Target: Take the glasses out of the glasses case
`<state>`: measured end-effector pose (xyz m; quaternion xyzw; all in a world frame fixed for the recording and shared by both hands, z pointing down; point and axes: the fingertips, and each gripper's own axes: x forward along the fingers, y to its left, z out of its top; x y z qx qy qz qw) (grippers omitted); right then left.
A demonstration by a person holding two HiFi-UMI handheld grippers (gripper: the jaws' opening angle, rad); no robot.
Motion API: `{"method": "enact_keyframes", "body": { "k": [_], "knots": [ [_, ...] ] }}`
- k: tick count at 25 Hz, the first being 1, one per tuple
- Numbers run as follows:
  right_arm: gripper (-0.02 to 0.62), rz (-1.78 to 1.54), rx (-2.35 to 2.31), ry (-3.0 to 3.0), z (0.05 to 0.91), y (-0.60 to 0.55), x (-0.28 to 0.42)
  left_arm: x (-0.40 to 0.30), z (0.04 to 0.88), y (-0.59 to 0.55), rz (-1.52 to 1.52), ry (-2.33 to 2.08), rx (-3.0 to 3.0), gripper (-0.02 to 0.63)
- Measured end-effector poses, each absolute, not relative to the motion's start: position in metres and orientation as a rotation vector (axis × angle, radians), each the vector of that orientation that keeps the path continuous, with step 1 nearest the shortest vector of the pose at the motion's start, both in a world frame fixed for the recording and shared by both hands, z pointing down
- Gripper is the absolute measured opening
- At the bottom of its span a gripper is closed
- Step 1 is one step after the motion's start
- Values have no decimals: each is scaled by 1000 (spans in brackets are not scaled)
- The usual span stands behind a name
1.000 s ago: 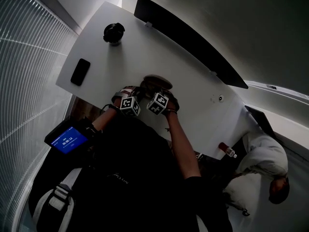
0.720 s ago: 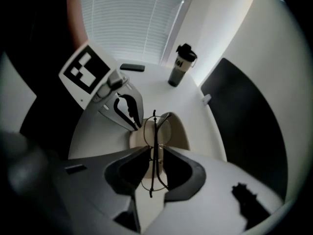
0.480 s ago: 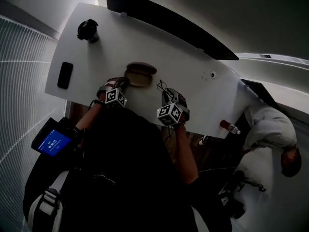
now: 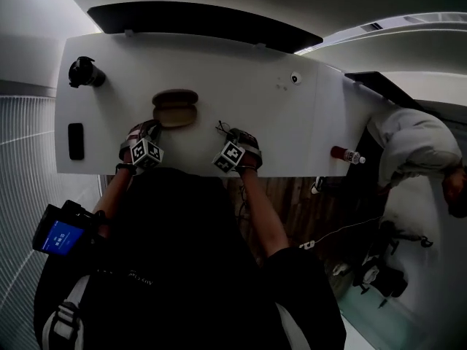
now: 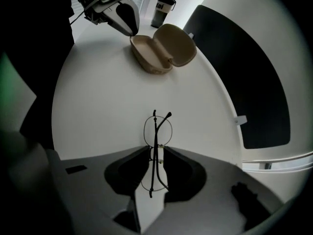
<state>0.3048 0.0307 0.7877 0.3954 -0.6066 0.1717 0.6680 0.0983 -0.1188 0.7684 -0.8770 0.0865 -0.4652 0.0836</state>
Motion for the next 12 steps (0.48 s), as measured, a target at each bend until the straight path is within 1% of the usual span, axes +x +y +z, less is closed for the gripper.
{"method": "enact_keyframes", "body": {
  "k": [4,8,12],
  "knots": [
    [95,412,871,-1395,797,37,303,95,766,-115,-1412,281,-2588,35],
    [97,421,877,-1420,787,39,299,86,755,-115,-1383,321,-2597,34],
    [123,418,943,-1456,767,39,292,81,735,-119,-1315,377,-2632,34]
  ]
}}
